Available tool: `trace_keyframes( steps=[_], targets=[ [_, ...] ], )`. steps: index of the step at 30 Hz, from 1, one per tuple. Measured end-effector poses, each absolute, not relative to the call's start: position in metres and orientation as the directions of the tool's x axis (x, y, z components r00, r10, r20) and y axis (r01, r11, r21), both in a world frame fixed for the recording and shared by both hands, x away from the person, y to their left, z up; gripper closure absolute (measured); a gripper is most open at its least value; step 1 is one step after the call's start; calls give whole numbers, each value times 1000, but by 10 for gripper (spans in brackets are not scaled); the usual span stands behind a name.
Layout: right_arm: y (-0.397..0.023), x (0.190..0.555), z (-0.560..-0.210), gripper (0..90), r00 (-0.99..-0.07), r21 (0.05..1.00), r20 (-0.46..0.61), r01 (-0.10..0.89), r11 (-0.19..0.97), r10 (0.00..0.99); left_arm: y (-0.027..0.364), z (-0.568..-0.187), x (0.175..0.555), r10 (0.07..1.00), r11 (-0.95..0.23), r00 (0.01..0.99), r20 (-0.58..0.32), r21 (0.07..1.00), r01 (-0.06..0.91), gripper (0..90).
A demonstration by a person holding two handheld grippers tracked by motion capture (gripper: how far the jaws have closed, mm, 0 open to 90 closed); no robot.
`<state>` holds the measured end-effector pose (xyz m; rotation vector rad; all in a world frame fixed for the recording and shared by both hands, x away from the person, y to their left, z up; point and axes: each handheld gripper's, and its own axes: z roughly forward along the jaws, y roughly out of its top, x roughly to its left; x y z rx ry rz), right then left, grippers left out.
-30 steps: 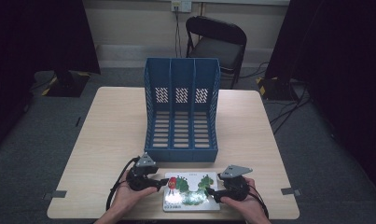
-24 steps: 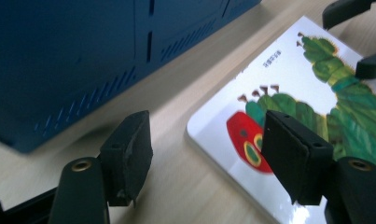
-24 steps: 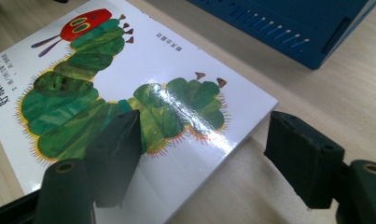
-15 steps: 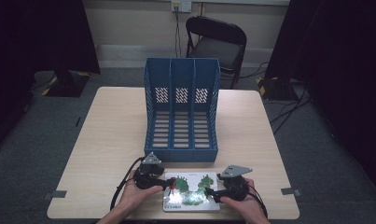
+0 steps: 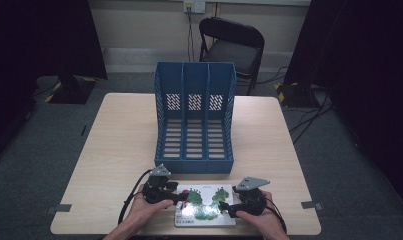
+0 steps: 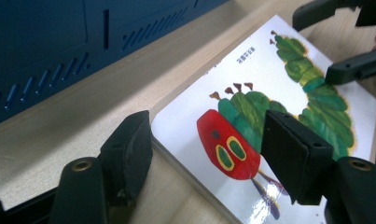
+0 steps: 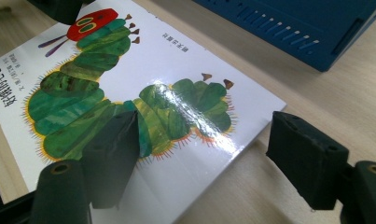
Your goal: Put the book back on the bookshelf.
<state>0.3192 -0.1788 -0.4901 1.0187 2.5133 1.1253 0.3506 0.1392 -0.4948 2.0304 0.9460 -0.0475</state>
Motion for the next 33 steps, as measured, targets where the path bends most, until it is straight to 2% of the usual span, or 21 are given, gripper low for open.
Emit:
trace_keyframes(
  steps=[5, 16, 24, 33],
  targets=[
    [-179, 319, -490, 236, -741, 720, 90, 510, 470, 665, 142, -495, 353, 599, -295, 691, -404, 691, 660, 337],
    [-180, 316, -488, 137, -754, 731, 118, 506, 458, 646, 146, -492, 355, 587, -232, 670, -455, 698, 678, 325],
    [-178, 311, -488, 134, -774, 729, 118, 493, 475, 622, 145, -488, 355, 578, -209, 670, -466, 710, 673, 335],
    [-178, 311, -490, 104, -765, 718, 120, 508, 476, 633, 148, -492, 356, 553, -154, 625, -551, 670, 726, 322]
  ],
)
